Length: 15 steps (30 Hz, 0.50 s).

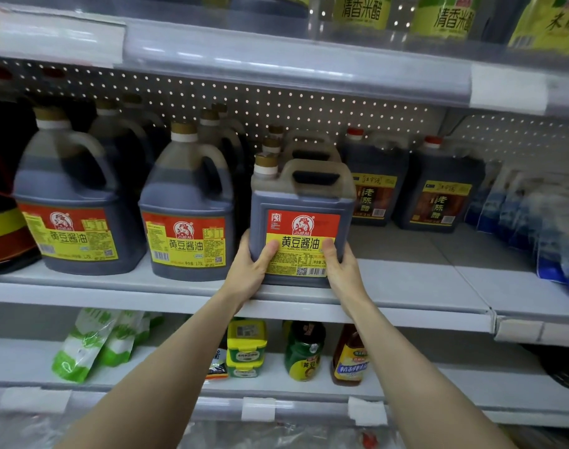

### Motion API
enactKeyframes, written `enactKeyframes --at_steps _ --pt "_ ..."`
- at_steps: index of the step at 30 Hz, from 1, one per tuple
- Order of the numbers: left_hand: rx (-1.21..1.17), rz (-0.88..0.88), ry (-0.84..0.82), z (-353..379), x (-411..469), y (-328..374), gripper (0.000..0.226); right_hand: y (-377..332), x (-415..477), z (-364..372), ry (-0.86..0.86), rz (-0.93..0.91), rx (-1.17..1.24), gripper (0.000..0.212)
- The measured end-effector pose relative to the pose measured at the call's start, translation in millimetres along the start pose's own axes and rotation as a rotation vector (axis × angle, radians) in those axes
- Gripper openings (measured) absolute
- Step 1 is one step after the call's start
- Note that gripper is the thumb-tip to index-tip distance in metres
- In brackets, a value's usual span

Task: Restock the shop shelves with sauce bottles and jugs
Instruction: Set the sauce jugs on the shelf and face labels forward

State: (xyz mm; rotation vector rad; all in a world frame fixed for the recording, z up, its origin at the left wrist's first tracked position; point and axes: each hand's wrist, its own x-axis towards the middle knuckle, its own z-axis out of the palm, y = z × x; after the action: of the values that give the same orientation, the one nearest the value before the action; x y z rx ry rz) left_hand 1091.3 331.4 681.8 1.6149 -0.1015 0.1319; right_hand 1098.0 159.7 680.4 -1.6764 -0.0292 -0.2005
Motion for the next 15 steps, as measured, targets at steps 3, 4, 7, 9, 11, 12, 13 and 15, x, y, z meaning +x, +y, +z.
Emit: enactKeyframes --at_steps 3,4,7,9,11,12,13,15 --pt "-0.015 -0.038 0.006 -3 -9 8 0.076 -6 -10 -1 0.03 0.011 -0.001 0.043" --pt "-0.006 -0.044 0.013 -5 -11 10 0.081 -8 -14 -1 0.034 0.007 -0.003 0.046" --pt "0.039 -0.066 0.005 -9 -28 30 0.089 -27 -27 -5 0.064 -0.013 -0.009 0.052" --pt "0.052 -0.055 0.018 -12 -38 50 0.081 -46 -34 -8 0.094 -0.02 -0.019 0.063" --pt "0.079 -0.018 0.026 -18 -50 75 0.073 -71 -43 -10 0.111 -0.032 -0.038 0.069" --pt "0.095 0.002 0.031 -23 -55 87 0.07 -84 -48 -10 0.11 -0.042 -0.039 0.069" --pt "0.106 0.021 0.037 -27 -62 99 0.069 -97 -54 -9 0.108 -0.052 -0.038 0.068" --pt "0.138 0.08 0.06 -36 -75 127 0.065 -126 -68 -5 0.097 -0.088 -0.037 0.066"
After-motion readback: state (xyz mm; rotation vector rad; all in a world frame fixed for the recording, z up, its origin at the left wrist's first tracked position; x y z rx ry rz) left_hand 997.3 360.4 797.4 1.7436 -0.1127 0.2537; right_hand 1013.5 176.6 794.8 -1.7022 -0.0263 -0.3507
